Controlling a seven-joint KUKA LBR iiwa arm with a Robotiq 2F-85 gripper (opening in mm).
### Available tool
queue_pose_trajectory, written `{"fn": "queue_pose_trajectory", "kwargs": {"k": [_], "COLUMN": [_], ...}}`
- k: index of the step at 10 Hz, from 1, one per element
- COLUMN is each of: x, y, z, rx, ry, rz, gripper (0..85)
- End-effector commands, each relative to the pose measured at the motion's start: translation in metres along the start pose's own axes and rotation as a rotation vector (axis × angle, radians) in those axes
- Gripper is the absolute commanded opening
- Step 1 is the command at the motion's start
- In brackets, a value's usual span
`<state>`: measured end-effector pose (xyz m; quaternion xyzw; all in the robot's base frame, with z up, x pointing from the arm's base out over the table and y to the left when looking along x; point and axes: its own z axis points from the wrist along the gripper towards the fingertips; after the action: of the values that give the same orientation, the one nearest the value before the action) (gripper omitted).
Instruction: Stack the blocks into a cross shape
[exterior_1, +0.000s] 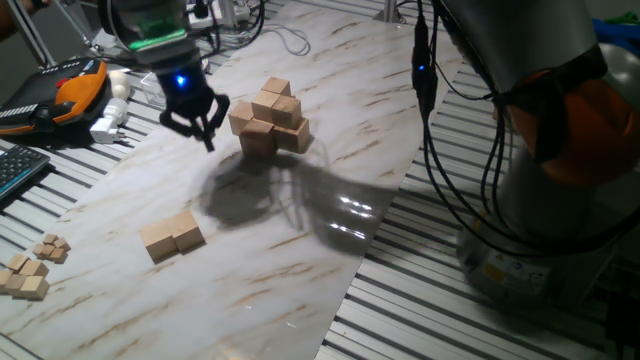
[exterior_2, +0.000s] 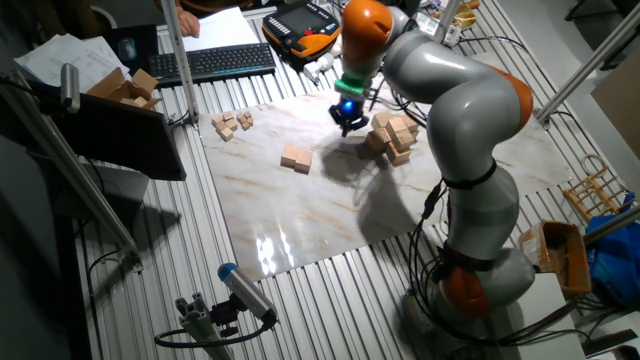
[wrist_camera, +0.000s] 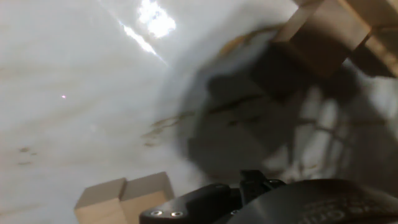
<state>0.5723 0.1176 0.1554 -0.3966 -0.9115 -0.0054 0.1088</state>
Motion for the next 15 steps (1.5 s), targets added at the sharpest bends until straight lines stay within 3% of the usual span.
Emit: {"fn": "queue_pose_trajectory", "kwargs": {"k": [1,3,4,6,7,9,10,13,15], "x": [0.025,0.031,0.031,0.027,0.025,0.022,0.023,0.024,0.023], "y": [0.023,0.029,0.030,0.035,0.038,0.043,0.044,0.050,0.051], "z": [0.007,0.020,0.022,0.025,0.027,0.032,0.035,0.048,0.050], "rx": [-0.104,-0.118,-0.119,-0.122,-0.126,-0.128,-0.126,-0.139,-0.137], "ry": [0.028,-0.004,-0.001,-0.004,-0.007,0.004,0.011,-0.036,-0.020], "rz": [0.471,0.554,0.595,0.690,0.744,0.863,0.893,1.002,0.986], "gripper": [0.0,0.0,0.0,34.0,34.0,68.0,68.0,68.0,68.0]}}
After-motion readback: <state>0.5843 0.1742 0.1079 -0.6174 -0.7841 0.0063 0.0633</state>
